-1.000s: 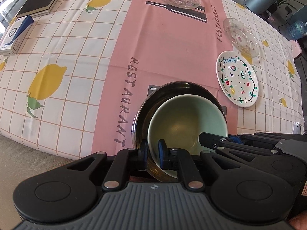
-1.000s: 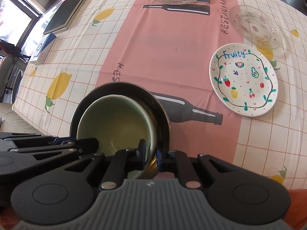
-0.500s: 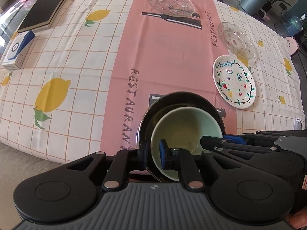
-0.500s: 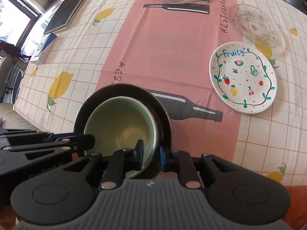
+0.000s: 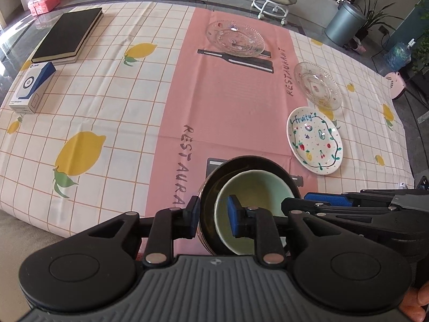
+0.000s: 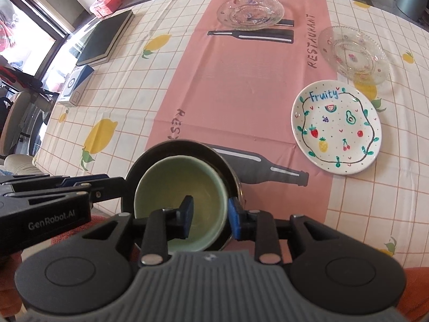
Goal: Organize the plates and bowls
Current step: 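Lower the green bowl into the steel bowl stack and open the left gripper, then reach the left gripper to the white Fruity plate and grasp its rim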
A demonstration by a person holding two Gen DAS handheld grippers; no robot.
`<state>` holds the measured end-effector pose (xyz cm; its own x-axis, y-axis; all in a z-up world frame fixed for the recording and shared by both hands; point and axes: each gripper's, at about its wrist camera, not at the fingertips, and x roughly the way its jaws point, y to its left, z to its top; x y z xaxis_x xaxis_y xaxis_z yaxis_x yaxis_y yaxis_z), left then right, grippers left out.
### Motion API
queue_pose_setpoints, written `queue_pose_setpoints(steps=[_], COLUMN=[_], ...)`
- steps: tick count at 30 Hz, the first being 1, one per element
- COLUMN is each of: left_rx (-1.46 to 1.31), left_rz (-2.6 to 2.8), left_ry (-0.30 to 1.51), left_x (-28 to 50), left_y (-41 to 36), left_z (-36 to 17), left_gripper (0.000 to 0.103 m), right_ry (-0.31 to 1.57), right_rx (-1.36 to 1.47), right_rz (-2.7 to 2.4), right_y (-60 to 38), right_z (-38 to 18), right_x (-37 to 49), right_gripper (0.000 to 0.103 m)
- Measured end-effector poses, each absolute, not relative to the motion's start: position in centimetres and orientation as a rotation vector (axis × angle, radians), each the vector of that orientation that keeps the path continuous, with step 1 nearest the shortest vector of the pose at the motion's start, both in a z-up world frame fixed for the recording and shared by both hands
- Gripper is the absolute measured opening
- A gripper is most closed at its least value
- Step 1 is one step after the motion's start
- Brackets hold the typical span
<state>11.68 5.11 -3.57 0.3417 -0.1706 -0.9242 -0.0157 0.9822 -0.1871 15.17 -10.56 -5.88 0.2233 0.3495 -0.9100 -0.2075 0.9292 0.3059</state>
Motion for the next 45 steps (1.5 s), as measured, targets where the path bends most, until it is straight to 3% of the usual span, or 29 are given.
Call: queue_pose_setpoints(steps=[6,15,26,43,45], left_rx=[-0.213,-0.364,-0.545,-0.421,-0.410], left_rz=[-0.143,-0.186,-0.233,-0.115,-0.100], left_ry=[1.091,0.897,0.753,0.697,0.691], left_x=[10.1,6.2,3.8,8.7,9.6], left_y=[5.1,3.9,-2.3,-11.9,-12.5], left_z=[-1.9,-1.7,-4.7,-9.9,-10.4], left_gripper=[0.042,0.052,0.051,0.051,0.047], right_ry=[1.214,1.090,0.938,0.757,0.725], right_rx=[0.199,0.304,0.379,0.354,0.329], right_rz=[0.424,0.344,0.189,0.092,0.097], right_y=[-12.2,-17.2,-23.7,-29.9,-29.9], right_z=[-4.3,-4.0,-7.1,-12.4,-12.2], right_x=[14.4,12.4,8.6,11.0,11.9], right_gripper=[0.042,0.052,0.055,0.054,0.054])
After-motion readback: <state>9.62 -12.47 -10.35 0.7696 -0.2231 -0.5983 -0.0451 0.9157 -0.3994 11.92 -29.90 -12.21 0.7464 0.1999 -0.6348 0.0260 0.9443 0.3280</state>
